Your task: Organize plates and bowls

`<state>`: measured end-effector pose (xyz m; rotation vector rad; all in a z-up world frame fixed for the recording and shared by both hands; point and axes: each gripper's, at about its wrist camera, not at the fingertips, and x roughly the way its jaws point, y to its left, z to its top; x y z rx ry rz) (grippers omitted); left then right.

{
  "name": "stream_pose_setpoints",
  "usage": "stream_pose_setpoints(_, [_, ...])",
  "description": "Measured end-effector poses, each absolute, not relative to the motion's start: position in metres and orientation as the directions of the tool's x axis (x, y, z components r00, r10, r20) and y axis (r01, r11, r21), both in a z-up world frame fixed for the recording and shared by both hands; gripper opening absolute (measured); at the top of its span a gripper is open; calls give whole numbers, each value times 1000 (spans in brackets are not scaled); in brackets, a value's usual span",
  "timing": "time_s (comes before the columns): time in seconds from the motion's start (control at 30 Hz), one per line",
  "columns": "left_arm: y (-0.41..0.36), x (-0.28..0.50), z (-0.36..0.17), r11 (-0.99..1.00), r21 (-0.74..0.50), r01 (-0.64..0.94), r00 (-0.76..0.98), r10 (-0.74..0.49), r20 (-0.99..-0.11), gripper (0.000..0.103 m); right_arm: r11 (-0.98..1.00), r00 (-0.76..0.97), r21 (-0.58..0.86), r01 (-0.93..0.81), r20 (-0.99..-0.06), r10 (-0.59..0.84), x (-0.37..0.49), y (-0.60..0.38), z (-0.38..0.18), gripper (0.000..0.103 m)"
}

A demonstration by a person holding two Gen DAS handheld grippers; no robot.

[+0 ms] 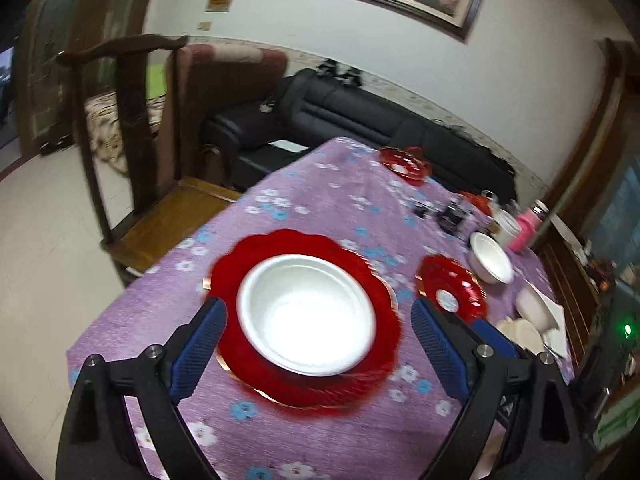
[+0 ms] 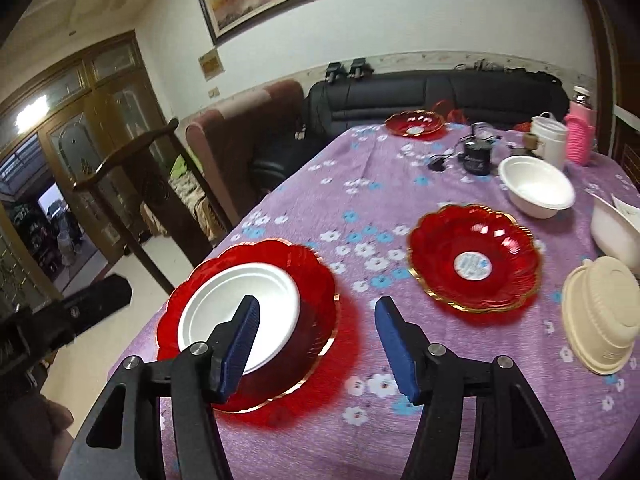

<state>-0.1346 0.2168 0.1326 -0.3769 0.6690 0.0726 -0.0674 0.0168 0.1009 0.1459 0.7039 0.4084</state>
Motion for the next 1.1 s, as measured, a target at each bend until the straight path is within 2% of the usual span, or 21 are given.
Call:
stream_pose_setpoints(0.17, [183, -137, 134, 943, -321, -90, 787, -131, -603, 93, 918, 705, 294, -268, -589, 394, -66, -15, 99, 67])
stream_pose_setpoints(0.33, [148, -132, 131, 965, -262, -26, 746, -156, -647, 93, 923, 713, 321, -214, -595, 372, -60, -50, 90, 67])
stream_pose_setpoints(0.83, [111, -118, 120, 974, -226, -35, 699, -138, -702, 93, 941, 785, 338, 0, -583, 209, -34, -166, 74, 67])
stream_pose_setpoints(1.1, [96, -105, 112, 978, -210, -15, 682, -143, -717, 93, 877, 805, 452, 162, -574, 148, -19, -242, 65, 67])
